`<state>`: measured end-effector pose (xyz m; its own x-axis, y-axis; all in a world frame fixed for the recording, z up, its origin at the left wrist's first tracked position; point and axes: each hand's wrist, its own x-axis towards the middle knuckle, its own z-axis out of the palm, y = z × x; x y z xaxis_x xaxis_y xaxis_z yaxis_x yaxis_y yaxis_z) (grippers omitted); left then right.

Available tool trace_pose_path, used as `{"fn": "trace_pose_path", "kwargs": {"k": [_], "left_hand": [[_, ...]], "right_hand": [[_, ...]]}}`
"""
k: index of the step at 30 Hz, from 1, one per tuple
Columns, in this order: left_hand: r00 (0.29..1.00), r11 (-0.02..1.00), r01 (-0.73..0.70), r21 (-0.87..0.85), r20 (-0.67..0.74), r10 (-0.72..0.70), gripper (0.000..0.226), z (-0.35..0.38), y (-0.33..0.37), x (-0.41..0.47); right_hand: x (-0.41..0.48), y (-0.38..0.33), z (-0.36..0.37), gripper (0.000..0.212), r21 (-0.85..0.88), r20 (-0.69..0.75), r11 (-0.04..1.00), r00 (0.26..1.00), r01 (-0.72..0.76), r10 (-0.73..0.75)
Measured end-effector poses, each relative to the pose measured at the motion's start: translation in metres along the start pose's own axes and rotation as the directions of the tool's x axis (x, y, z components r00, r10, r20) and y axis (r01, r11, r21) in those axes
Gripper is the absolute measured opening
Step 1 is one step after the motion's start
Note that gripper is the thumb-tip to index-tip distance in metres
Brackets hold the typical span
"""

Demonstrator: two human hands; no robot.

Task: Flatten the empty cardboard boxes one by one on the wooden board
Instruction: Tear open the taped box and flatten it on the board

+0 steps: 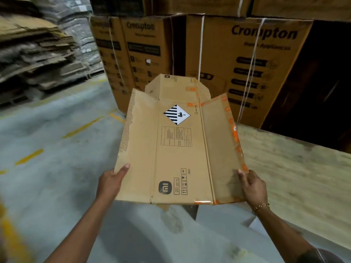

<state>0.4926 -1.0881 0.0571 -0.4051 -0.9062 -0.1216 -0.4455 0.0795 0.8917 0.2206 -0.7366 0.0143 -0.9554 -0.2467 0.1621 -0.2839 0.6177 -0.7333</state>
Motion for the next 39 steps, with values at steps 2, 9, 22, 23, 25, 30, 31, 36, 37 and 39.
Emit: {"fn": "trace_pose_path", "kwargs": {"k": [2, 9, 22, 23, 25, 30, 31, 36, 37, 39], "left_hand": [[1.0, 1.0, 0.022, 0.012, -0.002, -0.022, 0.035, -0.025, -0.009, 0.031], [0.995, 0.993, 0.094, 0.071, 0.025, -0.096, 0.036, -0.071, -0.027, 0.136], [0.976, 0.975, 0.173, 0.142, 0.109, -0.189, 0.031, -0.055, -0.044, 0.302], [0.973, 0.97, 0.183, 0.16, 0.11, -0.202, 0.033, -0.053, -0.048, 0.315], [0.967, 0.957, 0.204, 0.207, 0.113, -0.231, 0.039, -0.049, -0.053, 0.343], [0.94, 0.939, 0.209, 0.272, 0.21, -0.27, 0.049, -0.027, -0.068, 0.425], [0.934, 0.94, 0.198, 0.277, 0.237, -0.266, 0.049, -0.02, -0.071, 0.445], [0.896, 0.923, 0.146, 0.355, 0.348, -0.276, 0.048, 0.015, -0.079, 0.542], [0.889, 0.919, 0.141, 0.369, 0.361, -0.282, 0.046, 0.023, -0.083, 0.56], [0.87, 0.908, 0.139, 0.395, 0.39, -0.303, 0.043, 0.038, -0.093, 0.593]], "right_hand": [[0.004, -0.025, 0.037, 0.054, 0.005, 0.025, 1.0, 1.0, -0.003, 0.003], [0.024, -0.082, 0.137, 0.039, -0.019, 0.144, 0.998, 0.987, -0.067, 0.069], [0.101, -0.108, 0.28, 0.055, -0.055, 0.243, 0.992, 0.962, -0.116, 0.126], [0.104, -0.108, 0.289, 0.055, -0.059, 0.24, 0.989, 0.96, -0.132, 0.143], [0.107, -0.108, 0.305, 0.055, -0.064, 0.239, 0.979, 0.949, -0.195, 0.205], [0.111, -0.115, 0.353, 0.041, -0.104, 0.21, 0.938, 0.914, -0.331, 0.346], [0.112, -0.116, 0.365, 0.033, -0.117, 0.213, 0.925, 0.9, -0.363, 0.38], [0.118, -0.123, 0.427, 0.032, -0.123, 0.167, 0.838, 0.821, -0.532, 0.546], [0.12, -0.124, 0.44, 0.035, -0.111, 0.159, 0.821, 0.806, -0.559, 0.57], [0.126, -0.123, 0.464, 0.039, -0.093, 0.146, 0.784, 0.771, -0.613, 0.62]]}}
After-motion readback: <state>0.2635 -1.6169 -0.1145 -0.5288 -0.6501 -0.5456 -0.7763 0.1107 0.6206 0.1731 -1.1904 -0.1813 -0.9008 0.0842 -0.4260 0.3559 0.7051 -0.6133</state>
